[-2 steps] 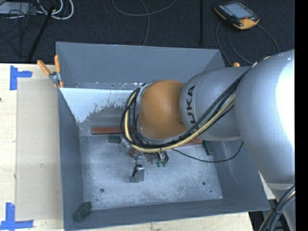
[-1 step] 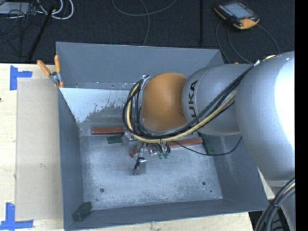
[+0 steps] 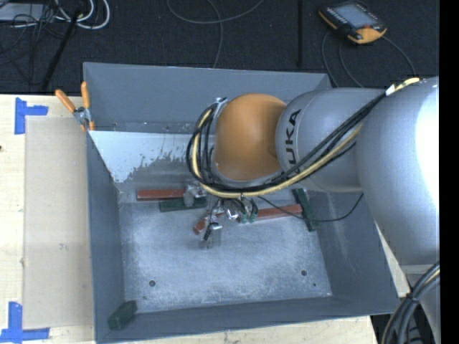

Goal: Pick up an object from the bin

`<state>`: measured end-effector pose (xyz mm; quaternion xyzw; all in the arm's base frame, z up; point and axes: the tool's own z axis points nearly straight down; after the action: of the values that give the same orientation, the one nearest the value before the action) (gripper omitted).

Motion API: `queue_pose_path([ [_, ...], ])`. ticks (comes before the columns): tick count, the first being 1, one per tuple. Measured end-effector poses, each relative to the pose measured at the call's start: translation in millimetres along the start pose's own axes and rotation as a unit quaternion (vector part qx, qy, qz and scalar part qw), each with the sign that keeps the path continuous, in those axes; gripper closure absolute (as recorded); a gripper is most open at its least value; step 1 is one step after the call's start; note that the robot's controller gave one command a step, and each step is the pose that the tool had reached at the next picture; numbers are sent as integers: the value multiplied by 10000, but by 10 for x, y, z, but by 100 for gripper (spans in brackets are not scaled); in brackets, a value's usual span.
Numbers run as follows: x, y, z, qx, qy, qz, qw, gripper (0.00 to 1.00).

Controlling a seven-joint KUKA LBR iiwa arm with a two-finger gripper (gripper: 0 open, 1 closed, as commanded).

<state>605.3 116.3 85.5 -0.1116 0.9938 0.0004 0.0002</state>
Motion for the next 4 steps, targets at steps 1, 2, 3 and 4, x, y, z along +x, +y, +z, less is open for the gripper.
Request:
queue_pose_path([
  [1, -35, -343, 111, -4, -12, 220, 9998, 0],
  [2, 0, -699, 141, 20, -39, 217, 9998, 100],
  [3, -10, -656, 140, 19, -36, 195, 9998, 100],
  [4, 517, -817, -864, -3, 2, -1254, 9921, 100],
])
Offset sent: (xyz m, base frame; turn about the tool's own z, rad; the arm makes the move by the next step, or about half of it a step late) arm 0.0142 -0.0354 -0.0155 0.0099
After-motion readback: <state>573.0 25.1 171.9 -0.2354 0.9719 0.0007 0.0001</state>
